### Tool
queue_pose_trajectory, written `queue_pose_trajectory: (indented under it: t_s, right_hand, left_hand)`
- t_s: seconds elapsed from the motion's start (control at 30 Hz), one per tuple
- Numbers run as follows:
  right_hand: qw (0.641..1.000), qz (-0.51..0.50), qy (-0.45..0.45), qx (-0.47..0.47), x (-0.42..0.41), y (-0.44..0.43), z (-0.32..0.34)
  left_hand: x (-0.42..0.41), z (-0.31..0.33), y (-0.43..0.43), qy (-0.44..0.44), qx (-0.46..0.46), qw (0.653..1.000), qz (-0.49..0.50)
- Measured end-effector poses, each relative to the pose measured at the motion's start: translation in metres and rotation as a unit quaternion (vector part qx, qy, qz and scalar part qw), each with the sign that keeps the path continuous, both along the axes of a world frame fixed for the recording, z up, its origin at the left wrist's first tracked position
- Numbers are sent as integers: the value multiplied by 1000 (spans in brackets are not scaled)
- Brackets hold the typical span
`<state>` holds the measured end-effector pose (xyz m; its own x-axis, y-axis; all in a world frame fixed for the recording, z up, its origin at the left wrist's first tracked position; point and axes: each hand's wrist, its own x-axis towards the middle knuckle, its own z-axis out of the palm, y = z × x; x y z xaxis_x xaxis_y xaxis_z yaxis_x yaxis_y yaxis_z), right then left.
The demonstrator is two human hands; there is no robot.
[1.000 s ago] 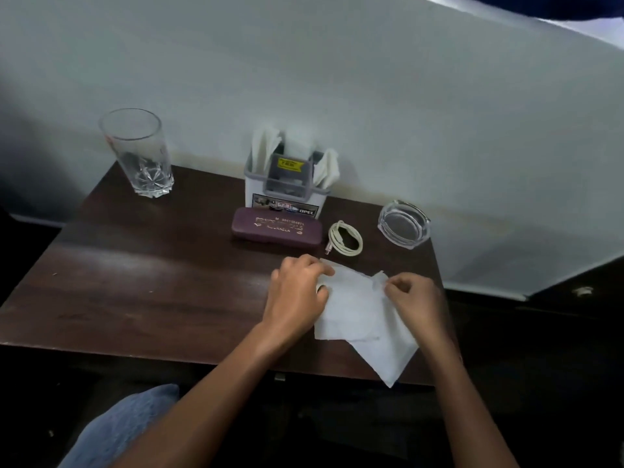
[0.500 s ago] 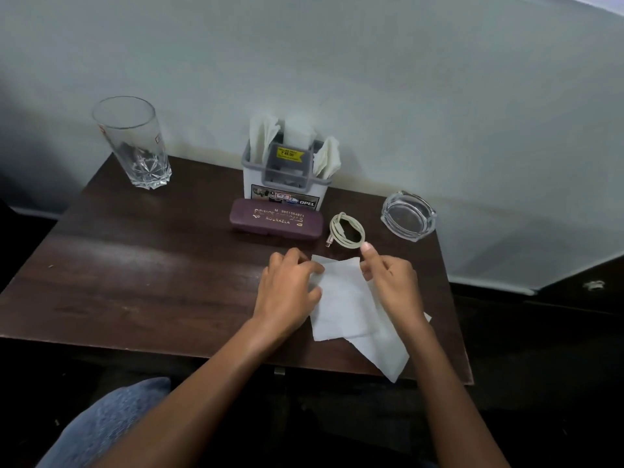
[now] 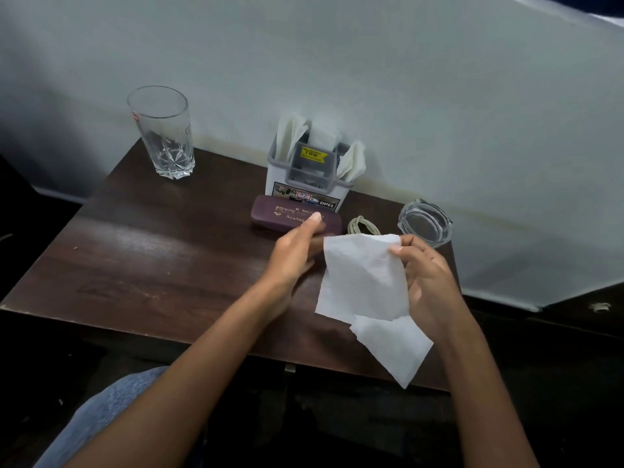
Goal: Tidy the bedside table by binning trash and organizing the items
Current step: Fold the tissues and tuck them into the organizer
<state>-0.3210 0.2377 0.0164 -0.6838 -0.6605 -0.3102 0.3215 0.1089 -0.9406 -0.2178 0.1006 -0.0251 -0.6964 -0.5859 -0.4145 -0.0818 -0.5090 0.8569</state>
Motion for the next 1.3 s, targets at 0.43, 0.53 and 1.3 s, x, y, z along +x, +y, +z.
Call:
queue_pose_trajectory:
  t_s: [0.43,0.53,1.3]
  right_hand:
    - [999,-46,-11,19,5,-8,-10]
    - [998,-34,18,44,0,-4,-5]
    - [836,34,332,434,-36,36,-37]
  left_hand:
    - [7,15,18,73,207,960,-175]
    - [4,9,21,36,184,975,-123]
    - [5,-5,-4,-106,179,977,38]
